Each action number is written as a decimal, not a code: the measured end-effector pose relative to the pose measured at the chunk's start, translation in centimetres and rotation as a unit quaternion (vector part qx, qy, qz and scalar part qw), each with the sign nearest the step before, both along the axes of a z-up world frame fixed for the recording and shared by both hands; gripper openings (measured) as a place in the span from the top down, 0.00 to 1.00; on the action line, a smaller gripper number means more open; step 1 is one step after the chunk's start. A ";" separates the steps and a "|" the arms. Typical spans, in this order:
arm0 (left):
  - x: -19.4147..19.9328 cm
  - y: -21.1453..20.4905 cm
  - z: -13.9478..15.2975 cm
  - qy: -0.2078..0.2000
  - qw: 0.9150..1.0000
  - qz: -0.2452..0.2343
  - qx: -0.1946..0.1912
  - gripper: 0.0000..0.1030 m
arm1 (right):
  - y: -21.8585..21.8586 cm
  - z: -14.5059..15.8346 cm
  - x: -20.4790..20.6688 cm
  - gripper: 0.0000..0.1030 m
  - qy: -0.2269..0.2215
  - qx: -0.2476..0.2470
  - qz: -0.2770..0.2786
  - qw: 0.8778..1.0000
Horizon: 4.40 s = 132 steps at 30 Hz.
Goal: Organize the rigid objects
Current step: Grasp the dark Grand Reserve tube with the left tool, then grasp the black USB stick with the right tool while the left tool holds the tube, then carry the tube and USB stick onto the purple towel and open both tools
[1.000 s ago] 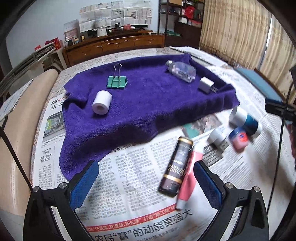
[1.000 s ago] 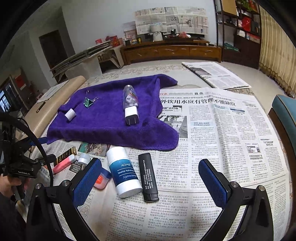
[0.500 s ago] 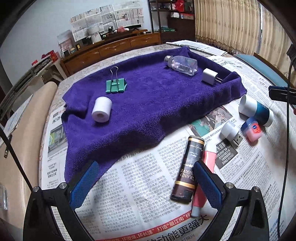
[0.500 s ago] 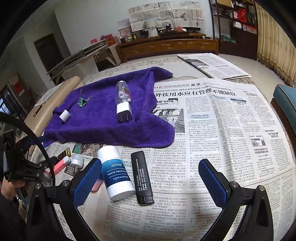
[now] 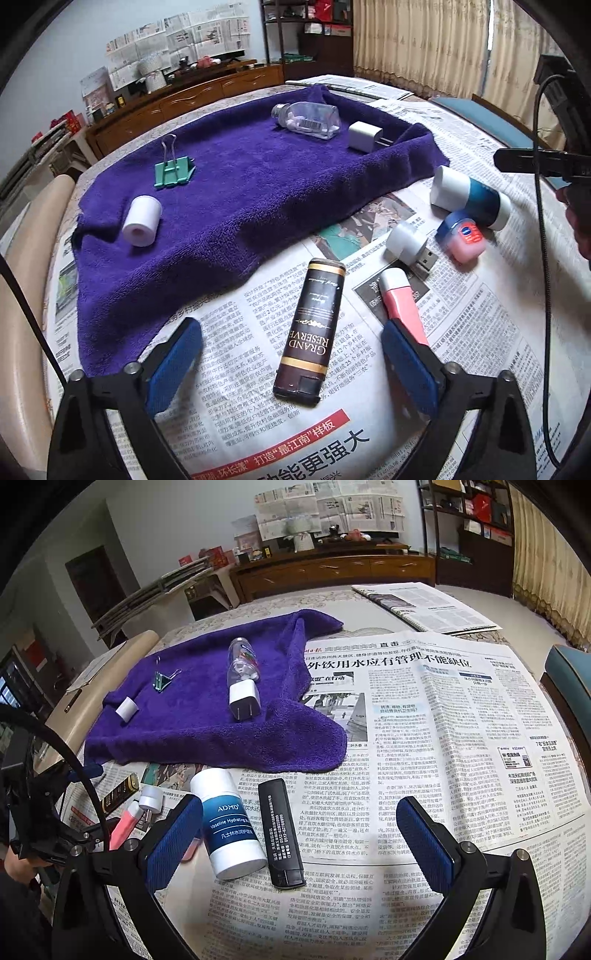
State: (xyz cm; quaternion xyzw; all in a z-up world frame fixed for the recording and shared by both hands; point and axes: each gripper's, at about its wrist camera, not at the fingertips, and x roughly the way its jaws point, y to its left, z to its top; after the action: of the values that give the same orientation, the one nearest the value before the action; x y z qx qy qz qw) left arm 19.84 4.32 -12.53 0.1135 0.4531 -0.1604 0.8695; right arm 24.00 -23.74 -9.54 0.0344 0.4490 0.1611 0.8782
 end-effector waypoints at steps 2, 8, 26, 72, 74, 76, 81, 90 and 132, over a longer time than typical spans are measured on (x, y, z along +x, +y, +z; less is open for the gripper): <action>0.2 0.2 0.1 0.004 1.000 -0.008 -0.015 0.26 | 0.1 0.0 0.0 0.00 0.000 0.000 0.001 1.000; 0.8 0.4 0.3 0.005 0.999 -0.031 -0.024 0.54 | -0.1 0.0 0.0 0.00 0.003 0.002 0.001 1.000; -0.2 -0.3 0.6 0.001 0.999 -0.036 -0.021 0.77 | -0.1 -0.1 0.0 0.00 0.006 -0.019 0.017 1.000; -0.1 0.0 0.7 0.010 0.999 -0.019 -0.025 0.77 | 3.2 -2.6 -0.6 0.79 0.009 -0.087 0.082 0.993; 0.0 0.0 0.7 0.009 1.000 -0.017 -0.025 0.77 | 2.9 -2.5 -0.5 0.79 0.013 -0.075 0.078 0.994; -0.1 0.1 0.7 0.007 1.000 -0.012 -0.021 0.77 | 3.0 -2.5 -0.6 0.79 0.014 -0.075 0.079 0.994; -0.3 0.5 1.0 0.005 1.000 -0.004 -0.026 0.77 | 2.9 -2.0 -0.9 0.79 0.009 -0.069 0.083 0.994; -0.5 0.6 2.3 -0.008 0.999 -0.001 -0.037 0.77 | 1.8 -1.1 -0.6 0.79 0.006 -0.046 0.071 0.996; 13.6 3.0 3.5 0.007 0.994 0.079 -0.070 0.81 | 13.8 1.8 11.4 0.79 -0.002 -0.016 0.156 0.988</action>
State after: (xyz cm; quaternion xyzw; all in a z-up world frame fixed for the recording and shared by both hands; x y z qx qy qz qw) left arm 33.47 7.34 -9.08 0.0148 0.4548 -0.1230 0.8819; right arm 35.44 -9.92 -7.70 -0.0501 0.4498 0.2890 0.8436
